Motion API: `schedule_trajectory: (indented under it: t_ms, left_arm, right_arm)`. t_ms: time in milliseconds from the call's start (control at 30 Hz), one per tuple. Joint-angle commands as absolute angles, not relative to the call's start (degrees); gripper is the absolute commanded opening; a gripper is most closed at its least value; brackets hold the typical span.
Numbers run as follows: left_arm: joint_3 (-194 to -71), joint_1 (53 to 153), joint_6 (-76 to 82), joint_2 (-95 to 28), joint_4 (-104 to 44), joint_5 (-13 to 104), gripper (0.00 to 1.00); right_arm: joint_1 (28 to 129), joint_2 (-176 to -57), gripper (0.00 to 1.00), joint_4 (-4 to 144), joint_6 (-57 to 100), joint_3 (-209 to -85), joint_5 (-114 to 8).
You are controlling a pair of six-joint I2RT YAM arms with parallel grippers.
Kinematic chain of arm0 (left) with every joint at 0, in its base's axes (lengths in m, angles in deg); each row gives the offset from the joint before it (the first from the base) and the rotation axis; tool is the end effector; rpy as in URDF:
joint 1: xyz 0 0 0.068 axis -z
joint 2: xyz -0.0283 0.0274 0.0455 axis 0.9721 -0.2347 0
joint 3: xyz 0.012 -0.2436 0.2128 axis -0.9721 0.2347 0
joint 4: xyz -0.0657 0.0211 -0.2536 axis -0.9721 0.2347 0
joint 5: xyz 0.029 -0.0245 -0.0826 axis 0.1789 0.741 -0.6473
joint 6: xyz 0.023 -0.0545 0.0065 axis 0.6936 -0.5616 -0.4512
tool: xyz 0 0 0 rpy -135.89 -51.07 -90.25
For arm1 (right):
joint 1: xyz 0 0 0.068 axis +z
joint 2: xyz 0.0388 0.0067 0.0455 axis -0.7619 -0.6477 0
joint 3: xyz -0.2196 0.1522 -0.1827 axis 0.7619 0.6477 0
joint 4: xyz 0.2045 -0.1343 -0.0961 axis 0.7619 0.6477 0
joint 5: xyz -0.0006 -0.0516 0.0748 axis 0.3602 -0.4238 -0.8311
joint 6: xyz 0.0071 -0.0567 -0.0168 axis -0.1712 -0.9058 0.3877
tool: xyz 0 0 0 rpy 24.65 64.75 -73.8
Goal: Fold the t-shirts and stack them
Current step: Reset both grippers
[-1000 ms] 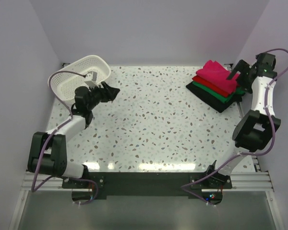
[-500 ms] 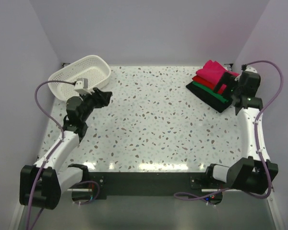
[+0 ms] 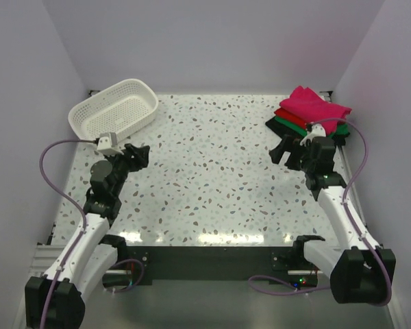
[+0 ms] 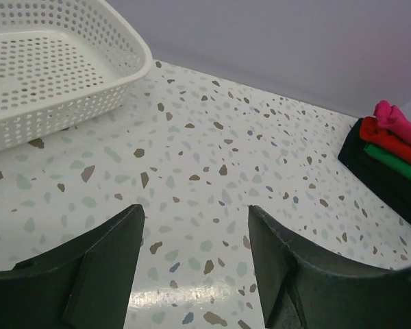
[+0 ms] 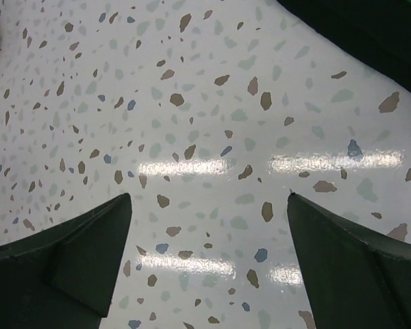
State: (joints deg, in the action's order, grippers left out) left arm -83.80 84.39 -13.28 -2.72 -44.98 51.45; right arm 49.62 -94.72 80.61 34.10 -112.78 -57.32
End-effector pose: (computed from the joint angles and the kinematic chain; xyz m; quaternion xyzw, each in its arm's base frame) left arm 0.1631 -0.0245 0.2941 -0.1108 0.7246 -0.2206 0.6435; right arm 0.2145 0.0087 0.3111 0.0954 0.8524 0.1712 0.4847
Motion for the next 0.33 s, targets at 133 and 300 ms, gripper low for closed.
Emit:
schedule_trajectory:
  t_ms: [133,300]
  left_arm:
    - [-78.86,84.69,-11.41,4.23,-46.53,56.87,0.67]
    - [-78.86,84.69,-10.97,5.73,-45.74,58.45,0.68]
  right_arm:
    - [51.3,-89.6,0.99,67.8,36.22,-106.64,-60.05]
    - [51.3,-87.58,0.99,68.59,35.6,-106.64,-59.35]
